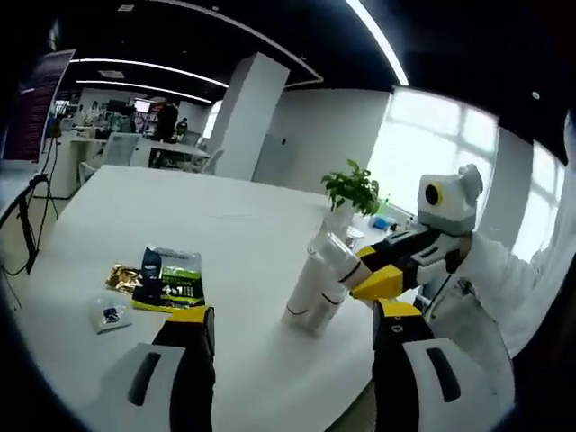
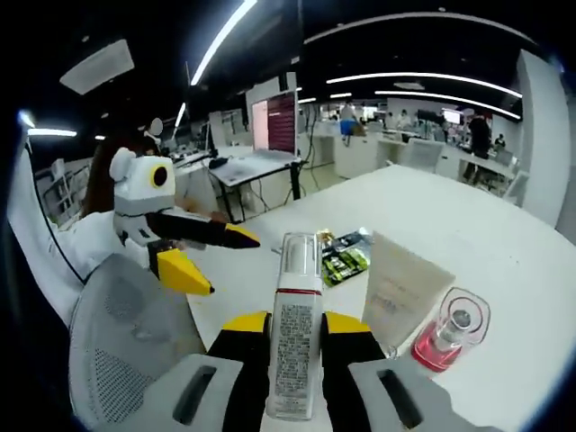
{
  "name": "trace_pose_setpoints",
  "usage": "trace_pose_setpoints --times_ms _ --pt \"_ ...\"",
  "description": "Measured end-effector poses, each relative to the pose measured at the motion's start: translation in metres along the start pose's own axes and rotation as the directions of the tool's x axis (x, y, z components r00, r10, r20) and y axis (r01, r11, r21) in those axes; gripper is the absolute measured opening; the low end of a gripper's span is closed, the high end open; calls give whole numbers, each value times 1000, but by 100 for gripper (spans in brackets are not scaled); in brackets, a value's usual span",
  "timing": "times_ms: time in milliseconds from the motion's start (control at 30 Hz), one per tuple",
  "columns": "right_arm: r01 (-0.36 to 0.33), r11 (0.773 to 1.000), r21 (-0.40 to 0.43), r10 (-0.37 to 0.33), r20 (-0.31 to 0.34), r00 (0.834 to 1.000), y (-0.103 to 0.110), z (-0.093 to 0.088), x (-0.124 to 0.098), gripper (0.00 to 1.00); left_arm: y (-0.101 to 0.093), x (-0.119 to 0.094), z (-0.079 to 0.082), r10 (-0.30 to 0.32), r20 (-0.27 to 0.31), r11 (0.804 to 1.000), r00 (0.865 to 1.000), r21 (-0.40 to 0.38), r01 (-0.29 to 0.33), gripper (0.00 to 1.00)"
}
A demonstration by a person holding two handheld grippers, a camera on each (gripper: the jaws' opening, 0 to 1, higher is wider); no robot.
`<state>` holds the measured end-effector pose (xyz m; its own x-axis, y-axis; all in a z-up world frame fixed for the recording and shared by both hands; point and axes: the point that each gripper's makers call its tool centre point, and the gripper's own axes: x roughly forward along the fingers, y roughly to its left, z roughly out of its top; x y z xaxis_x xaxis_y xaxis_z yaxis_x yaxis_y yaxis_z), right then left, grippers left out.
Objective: Arrange the skincare products in the storage area until every visible bottle or jar stands upright without overlapping.
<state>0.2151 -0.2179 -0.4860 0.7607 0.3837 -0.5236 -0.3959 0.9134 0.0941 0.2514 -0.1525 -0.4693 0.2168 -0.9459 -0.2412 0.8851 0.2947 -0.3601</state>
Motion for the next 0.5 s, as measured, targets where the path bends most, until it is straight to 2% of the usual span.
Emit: trace_pose_setpoints --times_ms 133,200,233,367,500 --pt "-2 1000 -14 2 -4 1000 10 -7 6 14 -6 1 1 -32 9 999 999 -43 33 61" --pt "6 1000 -18 -5 19 1000 15 -7 10 14 -9 2 0 -51 9 997 999 -58 52 60" --pt "27 998 -54 -24 50 998 14 -4 14 14 -13 3 0 -61 12 996 998 -68 61 59" --pt "8 999 -33 -6 51 999 22 -9 24 14 -13 4 -1 -61 5 995 998 -73 61 57" --pt "-20 999 -42 23 86 996 35 -5 29 14 -14 5 -3 -62 -3 994 998 -86 61 55"
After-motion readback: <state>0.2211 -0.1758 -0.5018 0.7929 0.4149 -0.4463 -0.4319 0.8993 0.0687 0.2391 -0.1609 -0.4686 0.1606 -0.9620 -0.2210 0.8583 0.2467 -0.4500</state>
